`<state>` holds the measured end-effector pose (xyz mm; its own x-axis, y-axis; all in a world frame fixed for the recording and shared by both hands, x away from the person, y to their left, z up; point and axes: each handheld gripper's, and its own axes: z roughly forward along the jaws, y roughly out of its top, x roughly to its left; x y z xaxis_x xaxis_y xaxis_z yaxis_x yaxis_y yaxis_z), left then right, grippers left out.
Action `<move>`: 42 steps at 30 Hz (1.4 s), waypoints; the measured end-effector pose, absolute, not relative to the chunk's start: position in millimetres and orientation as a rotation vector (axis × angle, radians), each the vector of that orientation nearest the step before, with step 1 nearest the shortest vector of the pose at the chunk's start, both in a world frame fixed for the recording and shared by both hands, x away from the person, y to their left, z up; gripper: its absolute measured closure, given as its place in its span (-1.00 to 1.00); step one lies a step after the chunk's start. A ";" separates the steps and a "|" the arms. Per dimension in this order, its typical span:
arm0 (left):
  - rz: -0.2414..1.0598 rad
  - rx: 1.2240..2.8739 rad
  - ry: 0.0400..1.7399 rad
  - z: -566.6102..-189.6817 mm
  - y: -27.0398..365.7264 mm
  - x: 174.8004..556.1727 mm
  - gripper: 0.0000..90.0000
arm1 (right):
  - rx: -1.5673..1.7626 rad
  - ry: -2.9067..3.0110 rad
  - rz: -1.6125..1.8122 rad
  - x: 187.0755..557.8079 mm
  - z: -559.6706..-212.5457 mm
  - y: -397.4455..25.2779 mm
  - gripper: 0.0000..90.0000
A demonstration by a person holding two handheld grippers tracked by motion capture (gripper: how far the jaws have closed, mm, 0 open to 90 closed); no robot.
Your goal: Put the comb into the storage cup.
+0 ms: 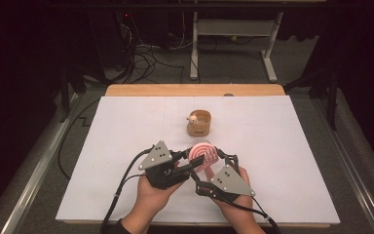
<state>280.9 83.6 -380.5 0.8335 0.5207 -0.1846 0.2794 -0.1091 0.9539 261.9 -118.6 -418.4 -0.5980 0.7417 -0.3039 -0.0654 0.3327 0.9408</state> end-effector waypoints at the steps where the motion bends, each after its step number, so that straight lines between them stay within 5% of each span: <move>1: 0.229 1.703 0.626 -380.3 84.1 280.9 0.40 | 0.597 1.843 1.347 261.8 -418.4 -118.6 -0.67; 19: 0.253 1.681 0.627 -376.4 91.6 281.3 0.42 | 0.649 1.916 1.397 265.7 -421.3 -114.9 -1.00; 42: 0.294 1.661 0.662 -371.8 115.1 288.3 0.43 | 0.693 1.950 1.444 267.9 -421.3 -122.8 -1.00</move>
<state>288.3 115.1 -371.8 0.8020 0.5725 -0.1703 0.2569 -0.0733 0.9636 267.9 -122.8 -421.3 -0.6779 0.7170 -0.1624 0.0535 0.2685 0.9618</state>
